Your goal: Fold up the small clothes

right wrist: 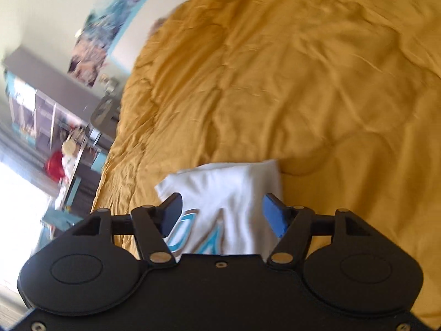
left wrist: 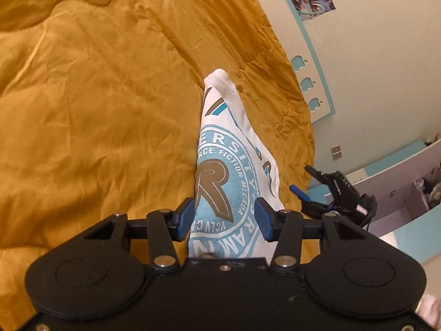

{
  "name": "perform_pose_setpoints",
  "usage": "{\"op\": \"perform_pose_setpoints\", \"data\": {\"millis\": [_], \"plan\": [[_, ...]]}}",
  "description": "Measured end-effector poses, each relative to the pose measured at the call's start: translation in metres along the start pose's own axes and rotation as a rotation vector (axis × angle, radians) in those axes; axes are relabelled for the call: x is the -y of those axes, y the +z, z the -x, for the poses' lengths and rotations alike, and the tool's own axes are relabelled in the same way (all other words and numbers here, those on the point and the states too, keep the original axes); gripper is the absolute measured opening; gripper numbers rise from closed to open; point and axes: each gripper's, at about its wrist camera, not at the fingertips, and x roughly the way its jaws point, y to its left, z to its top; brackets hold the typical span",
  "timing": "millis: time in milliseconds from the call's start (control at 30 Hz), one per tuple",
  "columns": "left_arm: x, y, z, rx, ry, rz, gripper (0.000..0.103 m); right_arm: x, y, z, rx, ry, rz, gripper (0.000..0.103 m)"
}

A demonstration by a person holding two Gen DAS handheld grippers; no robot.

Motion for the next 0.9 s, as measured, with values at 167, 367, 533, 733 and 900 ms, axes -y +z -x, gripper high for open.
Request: {"op": "perform_pose_setpoints", "data": {"millis": [167, 367, 533, 733, 900], "plan": [[-0.005, 0.009, -0.029, -0.131, 0.026, 0.017, 0.052, 0.033, -0.007, -0.021, -0.054, 0.058, -0.111, 0.068], [-0.01, 0.019, -0.067, -0.218, 0.013, 0.034, 0.053, 0.039, -0.012, -0.062, -0.116, 0.088, -0.118, 0.068], [-0.014, 0.028, -0.098, -0.276, -0.029, 0.093, 0.055, 0.029, -0.002, -0.094, -0.139, 0.123, -0.098, 0.076], [-0.021, 0.028, -0.106, -0.298, -0.068, 0.15, 0.056, 0.012, 0.001, -0.119, -0.161, 0.102, 0.007, 0.087], [-0.024, 0.029, -0.107, -0.301, -0.08, 0.149, 0.056, 0.009, -0.003, -0.121, -0.154, 0.092, 0.064, 0.09]]}}
